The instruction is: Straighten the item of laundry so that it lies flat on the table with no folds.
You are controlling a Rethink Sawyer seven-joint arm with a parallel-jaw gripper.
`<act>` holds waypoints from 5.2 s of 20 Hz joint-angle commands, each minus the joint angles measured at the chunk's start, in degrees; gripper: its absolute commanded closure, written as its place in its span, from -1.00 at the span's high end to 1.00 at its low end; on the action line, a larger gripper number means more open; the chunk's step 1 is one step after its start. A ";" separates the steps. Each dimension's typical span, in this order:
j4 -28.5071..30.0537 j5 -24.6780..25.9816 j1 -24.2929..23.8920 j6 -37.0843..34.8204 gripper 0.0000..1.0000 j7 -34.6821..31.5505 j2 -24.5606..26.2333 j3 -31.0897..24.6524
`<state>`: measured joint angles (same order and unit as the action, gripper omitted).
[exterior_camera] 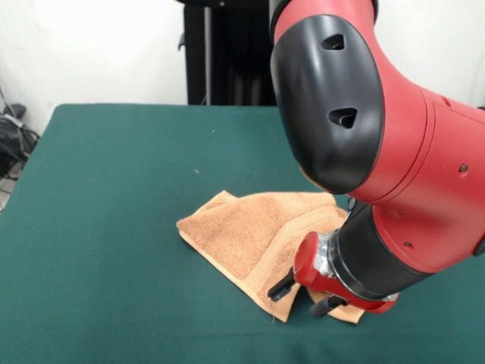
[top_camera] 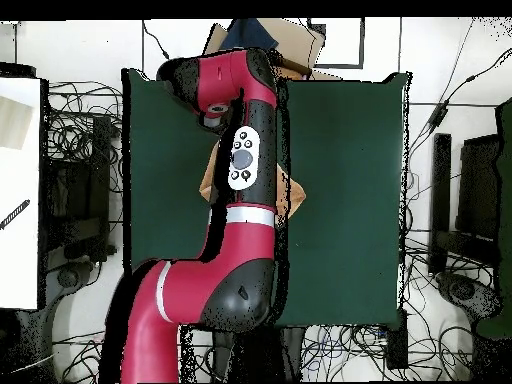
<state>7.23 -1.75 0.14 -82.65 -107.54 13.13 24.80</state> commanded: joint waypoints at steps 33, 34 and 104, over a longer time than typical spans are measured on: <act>13.63 1.97 0.94 4.28 1.00 12.66 -2.07 -5.00; 13.95 2.05 0.99 4.47 1.00 12.64 -2.26 -5.05; 27.59 4.12 3.73 14.05 1.00 9.14 -6.34 -6.82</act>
<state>25.21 -1.20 3.93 -72.51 -107.54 6.23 23.66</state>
